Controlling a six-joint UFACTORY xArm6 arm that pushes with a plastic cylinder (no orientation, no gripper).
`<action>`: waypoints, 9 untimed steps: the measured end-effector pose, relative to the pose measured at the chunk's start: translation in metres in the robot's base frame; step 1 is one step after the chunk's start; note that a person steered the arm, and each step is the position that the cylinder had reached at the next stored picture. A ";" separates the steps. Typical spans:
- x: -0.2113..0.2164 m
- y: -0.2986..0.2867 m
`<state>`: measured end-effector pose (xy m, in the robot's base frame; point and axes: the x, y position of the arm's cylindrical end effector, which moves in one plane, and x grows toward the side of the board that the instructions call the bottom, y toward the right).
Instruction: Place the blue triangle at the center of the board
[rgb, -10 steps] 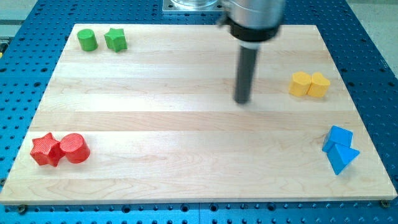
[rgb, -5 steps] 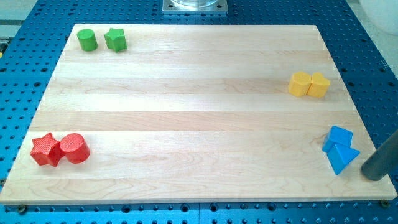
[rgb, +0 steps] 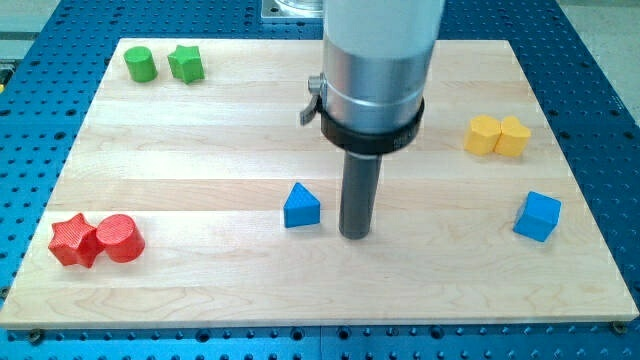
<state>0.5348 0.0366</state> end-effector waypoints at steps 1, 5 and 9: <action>-0.023 -0.072; -0.094 -0.136; -0.100 -0.055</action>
